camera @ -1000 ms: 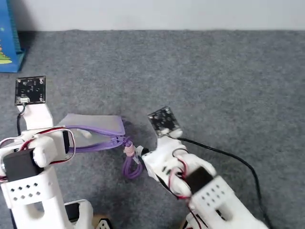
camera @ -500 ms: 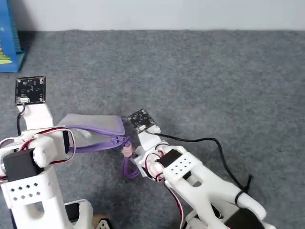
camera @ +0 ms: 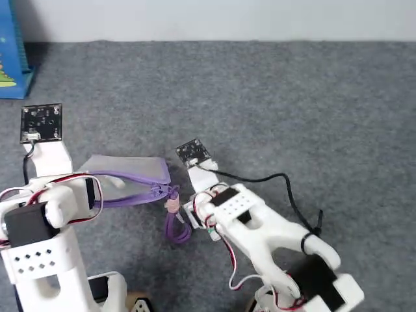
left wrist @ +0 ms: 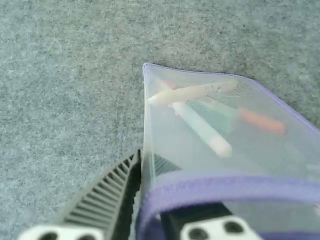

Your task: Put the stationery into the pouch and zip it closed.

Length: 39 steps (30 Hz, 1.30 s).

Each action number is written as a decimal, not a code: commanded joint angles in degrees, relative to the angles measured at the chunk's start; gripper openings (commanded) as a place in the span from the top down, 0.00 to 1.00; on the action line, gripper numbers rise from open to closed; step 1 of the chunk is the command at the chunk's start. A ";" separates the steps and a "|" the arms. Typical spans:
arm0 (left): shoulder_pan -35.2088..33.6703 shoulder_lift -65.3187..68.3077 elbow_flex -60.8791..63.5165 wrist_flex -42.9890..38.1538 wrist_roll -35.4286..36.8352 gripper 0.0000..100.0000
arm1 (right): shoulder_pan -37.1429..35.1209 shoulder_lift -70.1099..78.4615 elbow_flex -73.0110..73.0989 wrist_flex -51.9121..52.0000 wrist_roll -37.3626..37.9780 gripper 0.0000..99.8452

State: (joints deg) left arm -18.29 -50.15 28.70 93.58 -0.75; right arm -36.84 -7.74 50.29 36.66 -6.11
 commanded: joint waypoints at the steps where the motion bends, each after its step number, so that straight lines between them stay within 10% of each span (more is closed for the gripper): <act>1: -0.18 -0.09 -0.31 -1.41 -0.53 0.99 | 1.19 -1.45 -2.64 3.30 1.67 0.99; 22: 4.04 0.00 0.84 -2.37 -0.53 0.99 | -0.40 -65.10 1.67 29.93 3.34 0.99; 39: 3.96 0.00 0.84 -2.29 -0.53 0.99 | -16.84 -75.38 1.23 1.10 3.69 0.99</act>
State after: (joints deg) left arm -14.68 -50.24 29.76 92.53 -0.75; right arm -51.87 -83.52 52.66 47.12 -3.12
